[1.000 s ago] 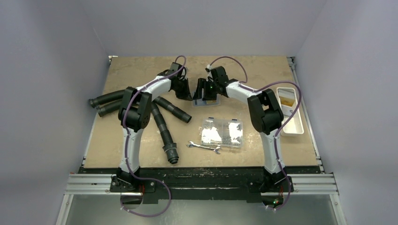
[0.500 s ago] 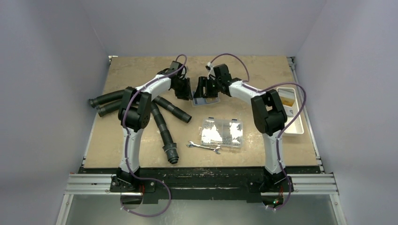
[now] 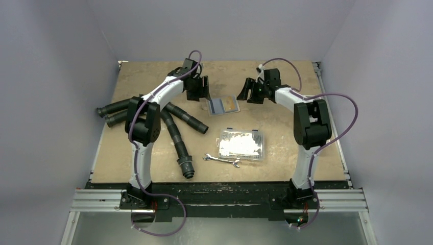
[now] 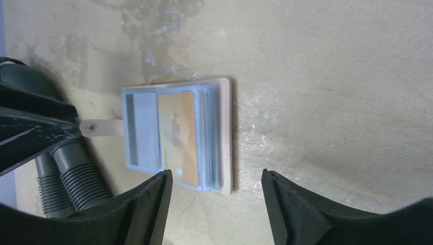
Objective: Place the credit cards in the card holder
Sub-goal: Insert the credit card into the card holder, then close the card holder at the center of the board.
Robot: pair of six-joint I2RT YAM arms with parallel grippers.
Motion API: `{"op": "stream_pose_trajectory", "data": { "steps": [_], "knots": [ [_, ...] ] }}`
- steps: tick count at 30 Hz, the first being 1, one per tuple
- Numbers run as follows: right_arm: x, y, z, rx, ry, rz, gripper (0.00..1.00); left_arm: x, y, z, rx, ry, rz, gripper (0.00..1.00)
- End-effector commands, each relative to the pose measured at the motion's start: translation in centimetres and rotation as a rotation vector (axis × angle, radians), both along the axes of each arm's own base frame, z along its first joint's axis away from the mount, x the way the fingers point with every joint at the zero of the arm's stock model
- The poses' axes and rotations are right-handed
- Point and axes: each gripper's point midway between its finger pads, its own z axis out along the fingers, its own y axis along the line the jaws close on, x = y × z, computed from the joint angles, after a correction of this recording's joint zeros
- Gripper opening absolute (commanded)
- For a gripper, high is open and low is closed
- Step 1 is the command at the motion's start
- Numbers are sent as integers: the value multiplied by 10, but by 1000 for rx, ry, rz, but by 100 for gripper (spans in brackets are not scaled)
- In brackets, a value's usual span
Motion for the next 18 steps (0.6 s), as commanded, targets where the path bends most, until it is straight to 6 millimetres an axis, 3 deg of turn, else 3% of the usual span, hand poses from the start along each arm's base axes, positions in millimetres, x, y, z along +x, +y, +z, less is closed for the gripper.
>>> {"op": "stream_pose_trajectory", "data": {
  "steps": [1, 4, 11, 18],
  "knots": [
    [1, 19, 3, 63, -18, 55, 74, -1, 9, -8, 48, 7, -1, 61],
    [4, 21, -4, 84, -13, 67, 81, -4, 5, -22, 34, 29, -21, 56],
    [7, 32, -24, 153, 44, 97, 82, -9, 0, -49, 20, 91, -30, 35],
    [3, 50, -19, 277, 59, 146, 81, -19, 3, -76, 47, 152, -23, 19]
  ]
}}
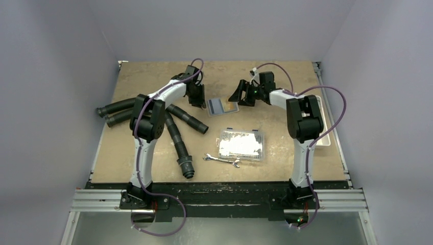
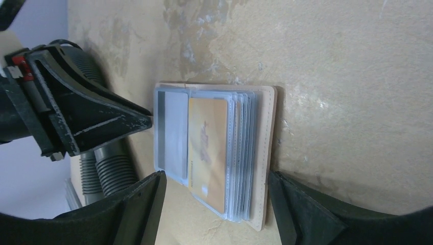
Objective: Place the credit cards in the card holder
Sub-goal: Close the card holder at the center of the board.
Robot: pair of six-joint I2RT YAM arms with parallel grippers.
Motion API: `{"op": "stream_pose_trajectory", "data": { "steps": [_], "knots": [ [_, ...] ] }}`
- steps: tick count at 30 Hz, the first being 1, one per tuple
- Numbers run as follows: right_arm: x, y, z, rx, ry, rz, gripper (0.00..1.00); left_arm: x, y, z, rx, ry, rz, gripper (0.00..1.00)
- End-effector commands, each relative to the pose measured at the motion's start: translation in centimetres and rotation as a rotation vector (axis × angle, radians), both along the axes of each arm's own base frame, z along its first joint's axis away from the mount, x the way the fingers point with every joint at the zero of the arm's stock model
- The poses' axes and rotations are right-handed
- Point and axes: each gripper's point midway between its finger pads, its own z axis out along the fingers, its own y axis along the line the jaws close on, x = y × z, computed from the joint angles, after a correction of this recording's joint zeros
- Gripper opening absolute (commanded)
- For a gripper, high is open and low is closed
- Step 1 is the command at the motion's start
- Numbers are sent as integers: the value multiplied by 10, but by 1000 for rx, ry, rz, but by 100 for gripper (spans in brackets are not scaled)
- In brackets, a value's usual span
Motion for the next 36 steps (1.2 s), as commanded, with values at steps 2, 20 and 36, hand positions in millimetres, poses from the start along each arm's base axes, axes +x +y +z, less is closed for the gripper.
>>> {"op": "stream_pose_trajectory", "data": {
  "steps": [2, 20, 36],
  "knots": [
    [-3, 20, 18, 144, -5, 53, 80, -11, -3, -27, 12, 58, -18, 17],
    [-52, 108, 129, 285, -151, 191, 79, -13, -24, -19, -26, 42, -47, 11],
    [-25, 5, 92, -45, -159, -7, 80, -7, -11, 23, 18, -53, -54, 23]
  ]
}}
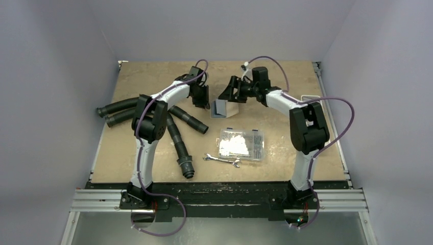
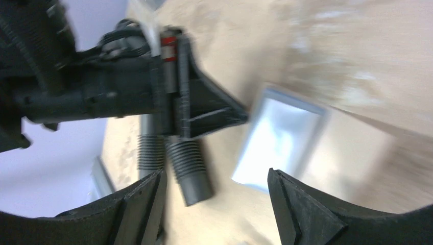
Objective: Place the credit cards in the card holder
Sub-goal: Close the card holder at the center of the board.
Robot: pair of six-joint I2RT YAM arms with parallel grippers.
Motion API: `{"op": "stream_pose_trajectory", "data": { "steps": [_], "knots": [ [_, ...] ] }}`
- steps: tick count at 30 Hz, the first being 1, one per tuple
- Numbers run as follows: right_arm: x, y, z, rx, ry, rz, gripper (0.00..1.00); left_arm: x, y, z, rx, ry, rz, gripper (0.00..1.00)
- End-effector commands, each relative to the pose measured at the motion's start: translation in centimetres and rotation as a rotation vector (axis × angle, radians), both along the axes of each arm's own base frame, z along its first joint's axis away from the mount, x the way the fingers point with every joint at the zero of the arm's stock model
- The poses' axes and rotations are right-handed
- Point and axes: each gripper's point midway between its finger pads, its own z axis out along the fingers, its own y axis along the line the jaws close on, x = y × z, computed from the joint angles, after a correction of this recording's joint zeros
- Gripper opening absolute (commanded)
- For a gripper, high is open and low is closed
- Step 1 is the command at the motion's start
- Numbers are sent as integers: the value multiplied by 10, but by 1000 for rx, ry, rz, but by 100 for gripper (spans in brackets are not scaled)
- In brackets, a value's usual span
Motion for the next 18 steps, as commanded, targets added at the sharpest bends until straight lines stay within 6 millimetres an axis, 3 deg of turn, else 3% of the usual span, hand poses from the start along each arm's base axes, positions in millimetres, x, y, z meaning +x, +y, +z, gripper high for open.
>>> {"op": "stream_pose_trajectory", "data": {
  "steps": [1, 3, 5, 8, 13, 18],
  "knots": [
    [17, -76, 1, -175, -36, -166, 80, -2, 6, 25, 26, -43, -18, 23],
    [17, -96, -13, -215, -13, -218, 80, -3, 3, 27, 12, -43, -20, 24],
    [12, -98, -22, -227, -6, -218, 80, -4, 1, 27, 0, -38, -22, 25],
    [4, -91, -33, -181, 23, -189, 80, -5, 0, 31, -12, -41, -31, 28],
    [-3, -65, -42, -27, 46, -84, 80, -5, -2, 48, -28, -71, -35, 42],
    [-2, -38, -25, 94, 19, -24, 77, -6, 5, 65, -18, -94, -21, 53]
  ]
}}
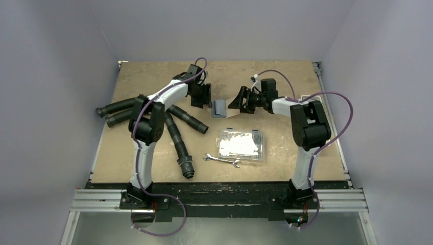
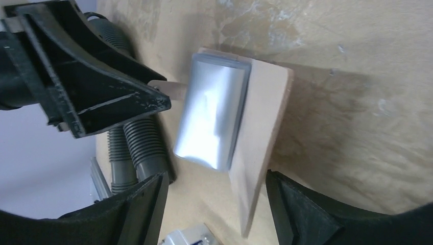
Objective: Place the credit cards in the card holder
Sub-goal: Close the card holder at the center of the board.
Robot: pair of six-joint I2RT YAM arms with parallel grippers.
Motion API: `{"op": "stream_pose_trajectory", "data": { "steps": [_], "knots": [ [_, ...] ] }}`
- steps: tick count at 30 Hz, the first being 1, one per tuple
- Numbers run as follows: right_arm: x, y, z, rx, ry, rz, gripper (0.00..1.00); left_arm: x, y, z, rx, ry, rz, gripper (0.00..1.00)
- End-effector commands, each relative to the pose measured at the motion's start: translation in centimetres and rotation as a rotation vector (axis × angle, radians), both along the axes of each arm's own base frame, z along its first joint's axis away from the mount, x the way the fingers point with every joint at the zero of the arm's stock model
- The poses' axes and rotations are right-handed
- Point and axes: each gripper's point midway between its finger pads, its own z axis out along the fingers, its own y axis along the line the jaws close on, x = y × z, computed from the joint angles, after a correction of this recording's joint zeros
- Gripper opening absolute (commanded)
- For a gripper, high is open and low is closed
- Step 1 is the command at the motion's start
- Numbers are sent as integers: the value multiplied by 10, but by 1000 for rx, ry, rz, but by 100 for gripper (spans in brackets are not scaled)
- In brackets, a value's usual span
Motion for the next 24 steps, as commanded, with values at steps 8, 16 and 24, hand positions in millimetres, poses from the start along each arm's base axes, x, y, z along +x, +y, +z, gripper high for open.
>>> {"op": "stream_pose_trajectory", "data": {
  "steps": [8, 16, 24],
  "knots": [
    [6, 69, 42, 53, -145, 130, 76, 0, 22, 68, -51, -120, 31, 61],
    [13, 91, 20, 57, -105, 153, 77, 6, 15, 51, -75, -84, 38, 41],
    [13, 89, -19, 30, -27, 139, 62, 10, 6, 41, -103, -75, 36, 40]
  ]
}}
